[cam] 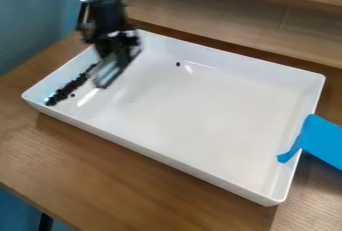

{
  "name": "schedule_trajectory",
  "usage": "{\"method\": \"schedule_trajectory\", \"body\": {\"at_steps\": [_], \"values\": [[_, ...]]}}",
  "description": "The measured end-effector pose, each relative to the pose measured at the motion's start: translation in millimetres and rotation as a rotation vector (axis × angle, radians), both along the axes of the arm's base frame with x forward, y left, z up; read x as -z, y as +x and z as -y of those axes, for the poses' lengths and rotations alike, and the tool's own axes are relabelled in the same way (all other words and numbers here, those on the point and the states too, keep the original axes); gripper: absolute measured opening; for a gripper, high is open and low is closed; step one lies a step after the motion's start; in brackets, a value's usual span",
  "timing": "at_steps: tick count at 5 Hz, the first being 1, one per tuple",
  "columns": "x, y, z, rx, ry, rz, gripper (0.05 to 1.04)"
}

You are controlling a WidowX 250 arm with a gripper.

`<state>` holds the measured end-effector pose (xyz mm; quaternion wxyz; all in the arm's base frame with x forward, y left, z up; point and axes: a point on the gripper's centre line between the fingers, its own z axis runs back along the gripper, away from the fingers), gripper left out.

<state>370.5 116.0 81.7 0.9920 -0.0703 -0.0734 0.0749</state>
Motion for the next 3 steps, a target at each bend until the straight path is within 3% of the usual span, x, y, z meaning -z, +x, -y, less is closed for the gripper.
{"method": "schedule_trajectory", "body": {"at_steps": [1,3], "values": [[-13.8,23.2,28.0,-0.026,0.023,0.020,0.387],[4.4,47.2,64.7,-0.047,0.075,-0.006,0.387]]}}
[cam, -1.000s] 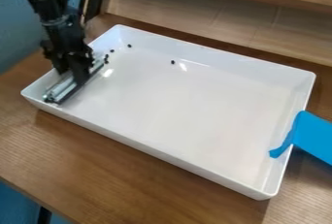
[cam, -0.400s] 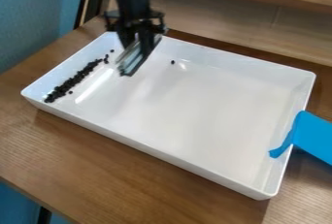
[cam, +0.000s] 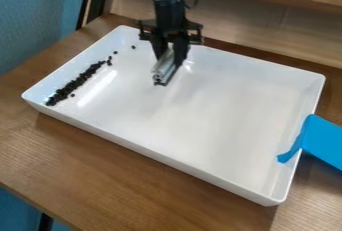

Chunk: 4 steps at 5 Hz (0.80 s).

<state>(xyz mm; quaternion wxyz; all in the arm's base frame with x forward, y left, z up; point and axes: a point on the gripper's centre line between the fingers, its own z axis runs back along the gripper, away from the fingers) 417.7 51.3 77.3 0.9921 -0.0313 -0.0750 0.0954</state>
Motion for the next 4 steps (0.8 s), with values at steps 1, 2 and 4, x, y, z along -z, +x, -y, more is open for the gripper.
{"method": "schedule_trajectory", "body": {"at_steps": [1,2,4], "values": [[2.4,2.8,0.4,-0.022,0.024,0.008,0.387],[16.7,5.8,3.7,-0.032,0.041,-0.009,0.387],[33.8,17.5,-2.1,-0.066,0.079,-0.020,0.387]]}}
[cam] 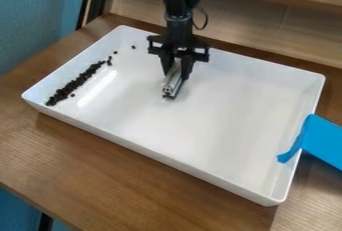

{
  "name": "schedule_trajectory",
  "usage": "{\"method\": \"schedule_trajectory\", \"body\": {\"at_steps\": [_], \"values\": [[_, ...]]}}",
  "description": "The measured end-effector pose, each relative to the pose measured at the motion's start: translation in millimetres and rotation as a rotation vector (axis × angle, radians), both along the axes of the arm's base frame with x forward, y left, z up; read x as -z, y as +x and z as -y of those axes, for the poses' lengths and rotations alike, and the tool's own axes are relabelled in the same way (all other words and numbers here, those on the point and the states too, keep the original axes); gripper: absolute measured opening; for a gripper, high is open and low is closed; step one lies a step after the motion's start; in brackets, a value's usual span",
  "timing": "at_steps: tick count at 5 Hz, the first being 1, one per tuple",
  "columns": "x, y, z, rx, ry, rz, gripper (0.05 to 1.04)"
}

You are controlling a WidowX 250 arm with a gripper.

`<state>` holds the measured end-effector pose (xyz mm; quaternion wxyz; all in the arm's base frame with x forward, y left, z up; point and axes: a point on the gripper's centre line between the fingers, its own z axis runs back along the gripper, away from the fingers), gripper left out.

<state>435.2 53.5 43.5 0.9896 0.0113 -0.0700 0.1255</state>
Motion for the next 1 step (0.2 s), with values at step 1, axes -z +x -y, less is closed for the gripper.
{"method": "schedule_trajectory", "body": {"at_steps": [1], "values": [[1.1,1.0,-2.0,-0.005,0.012,0.005,0.387]]}}
